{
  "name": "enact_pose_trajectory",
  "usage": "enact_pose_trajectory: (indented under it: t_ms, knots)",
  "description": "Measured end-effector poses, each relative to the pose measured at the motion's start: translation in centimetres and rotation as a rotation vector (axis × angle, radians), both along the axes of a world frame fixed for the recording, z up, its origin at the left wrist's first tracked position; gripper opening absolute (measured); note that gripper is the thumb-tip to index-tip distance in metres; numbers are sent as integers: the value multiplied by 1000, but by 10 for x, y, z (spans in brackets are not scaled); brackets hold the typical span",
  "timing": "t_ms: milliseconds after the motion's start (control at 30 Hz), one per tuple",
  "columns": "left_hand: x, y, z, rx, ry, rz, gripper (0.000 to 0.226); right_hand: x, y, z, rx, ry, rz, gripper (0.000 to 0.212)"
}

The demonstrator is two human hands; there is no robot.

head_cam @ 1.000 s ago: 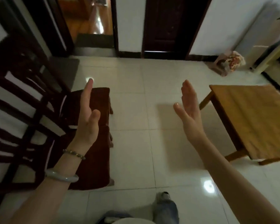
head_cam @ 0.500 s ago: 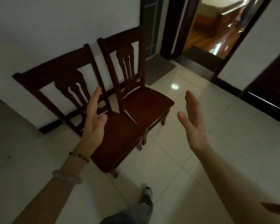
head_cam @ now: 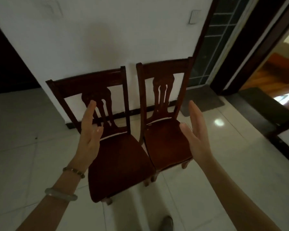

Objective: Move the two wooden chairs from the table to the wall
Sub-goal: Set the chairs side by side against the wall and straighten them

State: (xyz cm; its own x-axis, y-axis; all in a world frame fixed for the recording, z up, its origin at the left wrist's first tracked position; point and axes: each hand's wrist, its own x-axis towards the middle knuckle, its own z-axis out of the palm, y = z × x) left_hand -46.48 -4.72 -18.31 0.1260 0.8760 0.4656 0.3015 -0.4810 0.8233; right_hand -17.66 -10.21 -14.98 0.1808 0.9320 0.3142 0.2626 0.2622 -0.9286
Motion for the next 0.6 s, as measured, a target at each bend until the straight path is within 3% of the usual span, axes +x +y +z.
enact_pose_trajectory:
  t_ms: [367,600]
  knots:
    - [39,86,-14,-71,71,383,62,27,183,-7,27,-41,348,76]
    - [23,130,-2,-61,112,500,56,-1,262,-23,64,-47,443,81]
